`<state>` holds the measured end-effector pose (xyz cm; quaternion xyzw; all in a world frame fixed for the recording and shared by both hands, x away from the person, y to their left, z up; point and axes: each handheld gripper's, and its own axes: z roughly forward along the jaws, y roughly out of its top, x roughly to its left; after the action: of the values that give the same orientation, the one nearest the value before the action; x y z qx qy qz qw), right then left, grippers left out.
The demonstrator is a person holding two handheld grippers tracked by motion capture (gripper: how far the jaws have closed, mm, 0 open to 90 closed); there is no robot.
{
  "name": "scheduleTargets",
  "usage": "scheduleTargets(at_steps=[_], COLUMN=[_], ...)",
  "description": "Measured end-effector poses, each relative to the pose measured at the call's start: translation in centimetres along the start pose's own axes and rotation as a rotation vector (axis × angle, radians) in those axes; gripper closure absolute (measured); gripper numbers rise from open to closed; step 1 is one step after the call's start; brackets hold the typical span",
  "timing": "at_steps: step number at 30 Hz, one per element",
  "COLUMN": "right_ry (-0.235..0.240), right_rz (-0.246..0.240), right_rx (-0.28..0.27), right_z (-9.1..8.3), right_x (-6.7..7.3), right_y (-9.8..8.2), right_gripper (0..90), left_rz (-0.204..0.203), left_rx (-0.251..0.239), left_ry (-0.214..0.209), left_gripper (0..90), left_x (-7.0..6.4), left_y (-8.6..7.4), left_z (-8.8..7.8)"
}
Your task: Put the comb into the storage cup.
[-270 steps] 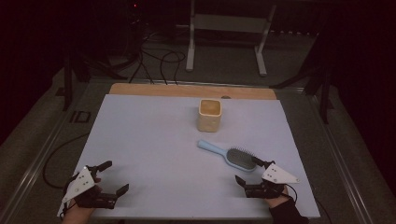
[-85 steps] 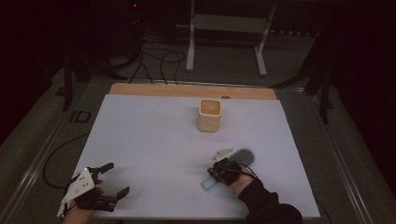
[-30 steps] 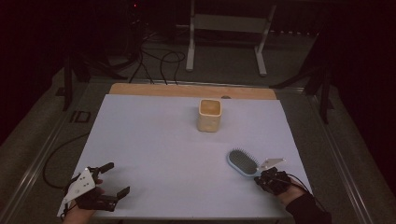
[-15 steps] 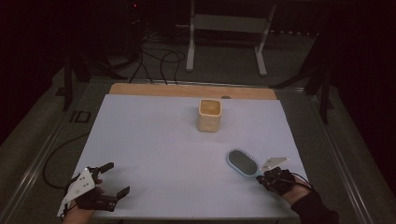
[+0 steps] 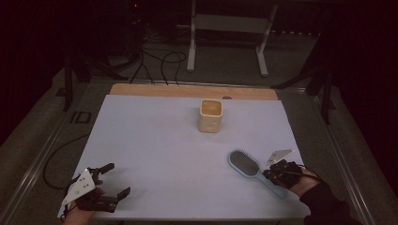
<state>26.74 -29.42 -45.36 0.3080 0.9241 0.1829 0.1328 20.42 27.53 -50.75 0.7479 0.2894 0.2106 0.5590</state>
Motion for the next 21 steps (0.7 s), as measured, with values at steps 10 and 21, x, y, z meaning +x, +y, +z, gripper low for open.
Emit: scheduleTargets(at_steps=[10,21], right_ry=[0.016,0.075], right_rz=[0.002,0.032], right_rx=[0.042,0.109], right_z=[0.2,1.9], right_x=[-1.7,-2.3], right_y=[0.7,1.1], right_gripper=[47.0,16.9], left_rz=[0.0,0.0], left_rx=[-0.003,-0.003], left_ry=[0.001,0.002], left_gripper=[0.0,0.0], left_x=[0.0,0.0], left_y=[0.0,0.0], left_z=[0.0,0.0])
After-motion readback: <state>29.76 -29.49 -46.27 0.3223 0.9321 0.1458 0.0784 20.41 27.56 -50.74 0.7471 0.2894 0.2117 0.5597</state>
